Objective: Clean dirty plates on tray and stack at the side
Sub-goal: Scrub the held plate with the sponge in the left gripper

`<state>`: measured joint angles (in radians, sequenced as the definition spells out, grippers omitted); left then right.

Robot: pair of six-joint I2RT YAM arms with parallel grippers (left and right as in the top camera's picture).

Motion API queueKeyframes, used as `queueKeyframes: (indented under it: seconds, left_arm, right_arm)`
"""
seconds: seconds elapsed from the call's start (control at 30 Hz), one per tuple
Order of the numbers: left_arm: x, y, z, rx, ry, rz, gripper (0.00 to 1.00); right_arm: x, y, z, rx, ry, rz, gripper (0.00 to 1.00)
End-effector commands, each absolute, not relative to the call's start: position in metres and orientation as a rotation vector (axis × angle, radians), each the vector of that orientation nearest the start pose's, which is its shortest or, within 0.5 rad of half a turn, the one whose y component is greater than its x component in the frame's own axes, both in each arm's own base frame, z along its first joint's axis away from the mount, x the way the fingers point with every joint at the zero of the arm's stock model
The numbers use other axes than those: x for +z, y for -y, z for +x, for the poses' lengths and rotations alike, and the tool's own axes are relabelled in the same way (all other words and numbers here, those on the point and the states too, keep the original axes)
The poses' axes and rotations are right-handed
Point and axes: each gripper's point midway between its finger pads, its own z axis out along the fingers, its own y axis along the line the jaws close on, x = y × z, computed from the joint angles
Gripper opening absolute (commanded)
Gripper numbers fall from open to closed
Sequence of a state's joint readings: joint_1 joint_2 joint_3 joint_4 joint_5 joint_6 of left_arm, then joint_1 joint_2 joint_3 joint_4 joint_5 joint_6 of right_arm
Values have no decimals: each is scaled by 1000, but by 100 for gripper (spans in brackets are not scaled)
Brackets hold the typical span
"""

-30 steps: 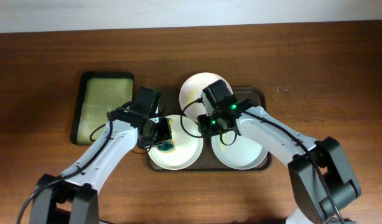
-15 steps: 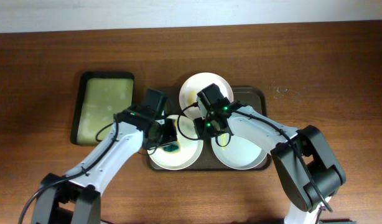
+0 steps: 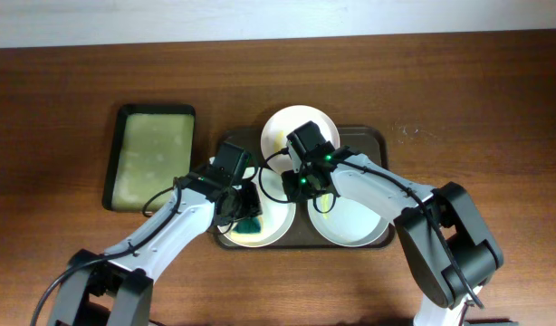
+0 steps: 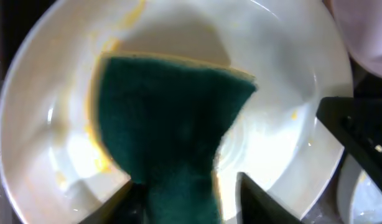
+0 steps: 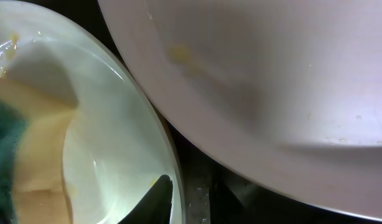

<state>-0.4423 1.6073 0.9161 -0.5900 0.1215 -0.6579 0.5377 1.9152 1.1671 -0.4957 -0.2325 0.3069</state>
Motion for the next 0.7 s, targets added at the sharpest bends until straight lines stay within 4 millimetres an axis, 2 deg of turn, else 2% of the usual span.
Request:
queueKeyframes:
  seconds: [0.0,0.07,0.1,0.2,0.27,0.33,0.37,0.4,0.43,0.47,0.5,0.57,0.67]
  left_arm:
    - [31,150,286,-304,-2914,-297,21]
    - [28,145,281,-270,-2931,-303,18]
    - [25,144,278,-264,-2939,-304,20]
    - [19,143,271,-267,-2958,-305,36]
    - [19,144,273,-274,-2949,-303,37]
    - [20,144,274,-277,-2945,-303,21]
    - [19,144,274,-271,-2944,-303,7]
    - [19,138,276,-226,-2933,-307,0]
    - [19,135,277,-200,-2927,-311,0]
    - [19,127,279,-141,-2914,-317,0]
    - [19,110,283,-3,-2876,-329,0]
    - [22,92,286,140,-2832,-336,0]
    - [36,82,297,212,-2752,-334,0]
  right_arm:
    - [11,-246,332,505,-2865,-393,23]
    - [11,-246,332,505,-2865,-393,23]
    - [11,-246,332,505,-2865,-393,23]
    - [11,-246,332,506,-2864,-393,23]
    - [11,-246,332,506,-2864,-393,23]
    - [11,-246,332,505,-2865,-393,23]
    - [11,-246,332,505,-2865,-393,23]
    - [11,-245,332,501,-2864,-392,23]
    - [11,-245,332,499,-2864,-392,23]
    - [11,-244,332,495,-2865,-391,15]
    - [10,-242,333,491,-2871,-381,4]
    - [9,-233,335,482,-2885,-351,4]
    - [9,-227,339,477,-2888,-324,4]
